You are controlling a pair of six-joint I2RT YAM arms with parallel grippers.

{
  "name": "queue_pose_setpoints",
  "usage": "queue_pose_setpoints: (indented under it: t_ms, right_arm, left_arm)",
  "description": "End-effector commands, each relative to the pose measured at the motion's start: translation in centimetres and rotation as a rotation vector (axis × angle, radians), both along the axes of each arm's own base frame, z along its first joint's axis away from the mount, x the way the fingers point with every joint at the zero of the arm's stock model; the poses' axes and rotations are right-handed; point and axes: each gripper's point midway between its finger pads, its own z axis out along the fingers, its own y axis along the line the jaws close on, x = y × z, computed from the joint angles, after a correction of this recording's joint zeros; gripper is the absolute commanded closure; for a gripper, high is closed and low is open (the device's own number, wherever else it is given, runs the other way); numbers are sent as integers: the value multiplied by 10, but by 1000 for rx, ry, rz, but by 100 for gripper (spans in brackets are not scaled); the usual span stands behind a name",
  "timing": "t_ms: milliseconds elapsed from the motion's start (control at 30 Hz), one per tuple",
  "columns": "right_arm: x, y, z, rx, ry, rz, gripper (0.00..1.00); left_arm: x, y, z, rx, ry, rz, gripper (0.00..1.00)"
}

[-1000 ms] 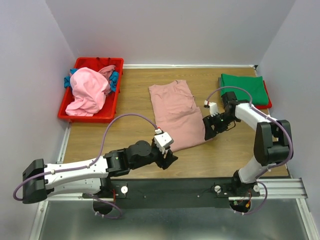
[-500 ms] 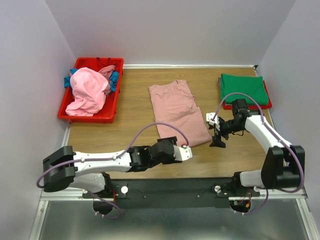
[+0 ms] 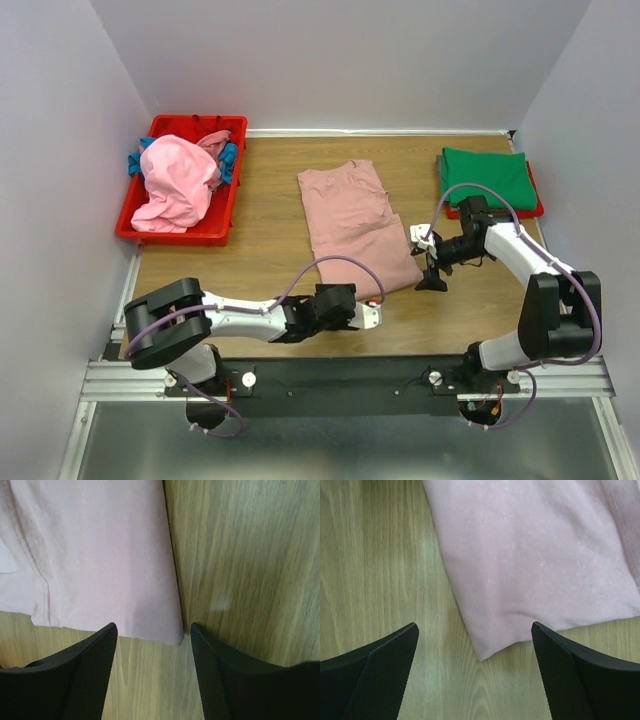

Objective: Fold and stack the t-shirts
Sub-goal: Fold the tshirt

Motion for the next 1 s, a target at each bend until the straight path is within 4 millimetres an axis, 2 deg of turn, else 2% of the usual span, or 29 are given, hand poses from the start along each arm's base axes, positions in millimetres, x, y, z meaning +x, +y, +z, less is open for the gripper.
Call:
queue_pose_setpoints:
  t_ms: [0,167,333,467,533,800,933,967]
  right_arm:
    - [9,3,10,13,-85,32,0]
    - [3,-1,0,-40,-114,75,1]
    - [-2,-3,-22,-125,-156,122,3]
    - [-1,-4,-31,-178,-177,143,7]
    - [2,-1,-36,-195,-186,143,11]
    - [20,6,-59,-271,-193,90,29]
    - [18,3,-71,-304,-171,84,44]
    - [16,1,-75,-314,-161,84,48]
  left_arm:
    - [4,-12,-4,-13,6,-17,33]
    - [13,5,-23,57,4,28,40]
    - [22,9,-19,54,-5,61,49]
    - [20,6,-18,39,22,40,59]
    - [18,4,-18,32,32,32,67]
    - [12,-6,-7,-26,62,2,78]
    - [11,-6,-1,-56,50,-5,100]
    - [11,-7,1,-64,48,-13,100]
